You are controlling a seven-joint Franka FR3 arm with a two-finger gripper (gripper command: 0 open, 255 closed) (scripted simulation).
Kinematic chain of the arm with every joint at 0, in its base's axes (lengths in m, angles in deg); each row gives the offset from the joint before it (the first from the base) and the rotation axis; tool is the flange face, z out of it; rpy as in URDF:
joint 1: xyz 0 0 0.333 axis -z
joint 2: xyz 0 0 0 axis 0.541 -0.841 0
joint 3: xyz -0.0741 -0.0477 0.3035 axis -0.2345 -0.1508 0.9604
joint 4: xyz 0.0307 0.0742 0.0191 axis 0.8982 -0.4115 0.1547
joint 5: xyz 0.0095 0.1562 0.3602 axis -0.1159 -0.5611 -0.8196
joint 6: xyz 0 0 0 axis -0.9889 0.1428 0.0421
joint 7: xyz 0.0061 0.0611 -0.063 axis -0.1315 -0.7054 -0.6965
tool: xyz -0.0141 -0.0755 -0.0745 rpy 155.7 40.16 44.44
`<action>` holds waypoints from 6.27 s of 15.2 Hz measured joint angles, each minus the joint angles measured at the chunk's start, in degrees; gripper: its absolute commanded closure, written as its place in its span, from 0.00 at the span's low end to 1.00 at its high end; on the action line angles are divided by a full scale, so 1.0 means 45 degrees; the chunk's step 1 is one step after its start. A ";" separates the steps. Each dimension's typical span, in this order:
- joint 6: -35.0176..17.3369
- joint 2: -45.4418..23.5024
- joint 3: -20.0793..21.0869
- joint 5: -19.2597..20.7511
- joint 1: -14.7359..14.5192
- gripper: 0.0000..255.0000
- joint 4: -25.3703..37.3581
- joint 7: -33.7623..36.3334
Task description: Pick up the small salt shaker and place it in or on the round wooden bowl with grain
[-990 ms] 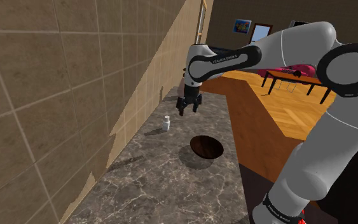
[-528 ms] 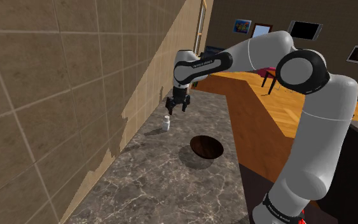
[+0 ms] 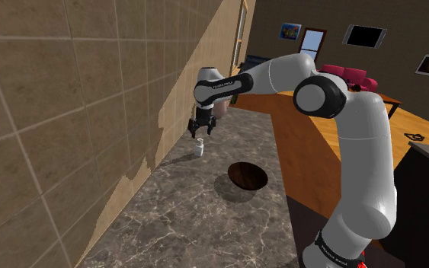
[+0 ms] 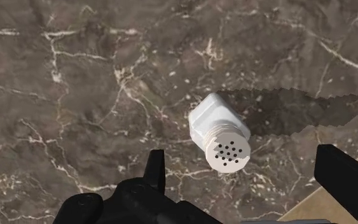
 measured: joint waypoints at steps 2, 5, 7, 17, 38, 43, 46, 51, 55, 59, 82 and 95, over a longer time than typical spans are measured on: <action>-0.0249 -0.0223 -0.0006 -0.0007 0.0022 0.00 -0.0024 -0.0020; -0.0614 -0.0424 -0.0009 -0.0010 0.0034 0.00 -0.0184 -0.0029; -0.0774 -0.0566 -0.0008 -0.0012 0.0035 0.00 -0.0204 -0.0028; -0.0855 -0.0574 -0.0010 -0.0011 0.0036 1.00 -0.0266 -0.0028; 0.0994 0.0138 -0.0013 -0.0010 0.0036 1.00 0.0873 -0.0049; 0.1757 0.0297 -0.0016 -0.0011 0.0041 1.00 0.1475 -0.0063; 0.2240 0.0377 -0.0015 -0.0010 0.0036 1.00 0.1882 -0.0061; 0.2148 0.1519 -0.0042 -0.0001 0.0081 1.00 0.0638 -0.0129; 0.1495 0.3793 -0.0071 0.0038 0.0104 1.00 -0.2281 -0.0174; 0.1120 0.5927 -0.0141 0.0085 0.0178 1.00 -0.4796 -0.0303; 0.0062 1.2400 -0.0476 0.0438 0.0516 1.00 -1.2317 -0.0735; -0.2178 1.1524 -0.0535 0.0476 0.0528 1.00 -1.3681 -0.0719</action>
